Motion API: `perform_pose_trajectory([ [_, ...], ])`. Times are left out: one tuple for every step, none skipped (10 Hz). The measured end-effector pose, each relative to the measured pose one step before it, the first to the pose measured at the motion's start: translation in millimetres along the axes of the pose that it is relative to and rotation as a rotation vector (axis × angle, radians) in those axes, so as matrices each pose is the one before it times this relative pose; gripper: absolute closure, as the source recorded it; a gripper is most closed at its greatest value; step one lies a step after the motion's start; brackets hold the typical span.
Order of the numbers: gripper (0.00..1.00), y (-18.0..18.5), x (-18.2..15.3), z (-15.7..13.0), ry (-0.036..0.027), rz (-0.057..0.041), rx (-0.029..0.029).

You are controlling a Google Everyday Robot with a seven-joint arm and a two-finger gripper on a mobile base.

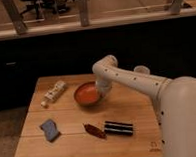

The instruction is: Drag the ceramic bowl in a circle

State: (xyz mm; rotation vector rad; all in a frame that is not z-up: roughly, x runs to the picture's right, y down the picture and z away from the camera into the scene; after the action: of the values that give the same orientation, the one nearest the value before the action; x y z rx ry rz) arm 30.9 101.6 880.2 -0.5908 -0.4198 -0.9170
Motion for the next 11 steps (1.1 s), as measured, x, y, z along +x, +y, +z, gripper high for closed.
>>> perform_pose_trajectory([
  [0.98, 1.70, 3.20, -0.24, 0.00064, 0.00510, 0.00382],
  [0.98, 8.29, 5.94, -0.16, -0.00176, 0.01211, -0.00179],
  [0.98, 9.17, 4.97, -0.42, -0.00417, 0.01384, -0.00234],
  [0.98, 4.71, 3.55, 0.08, -0.00410, 0.01178, 0.00080],
  [0.98, 1.54, 1.07, 0.24, -0.00443, 0.00538, 0.00086],
  [0.98, 2.93, 2.28, -0.09, -0.00510, 0.00114, 0.00420],
  [0.98, 11.10, 4.50, -0.32, -0.00219, 0.00822, -0.00257],
  [0.98, 9.15, 4.06, -0.21, -0.00208, 0.00853, -0.00268],
  [0.98, 14.34, 5.57, -0.67, -0.00400, 0.01418, -0.00589],
  [0.98, 1.94, 0.92, 0.11, -0.00381, 0.00380, -0.00153],
  [0.98, 0.32, -0.07, -0.22, -0.00336, 0.00432, -0.00005],
])
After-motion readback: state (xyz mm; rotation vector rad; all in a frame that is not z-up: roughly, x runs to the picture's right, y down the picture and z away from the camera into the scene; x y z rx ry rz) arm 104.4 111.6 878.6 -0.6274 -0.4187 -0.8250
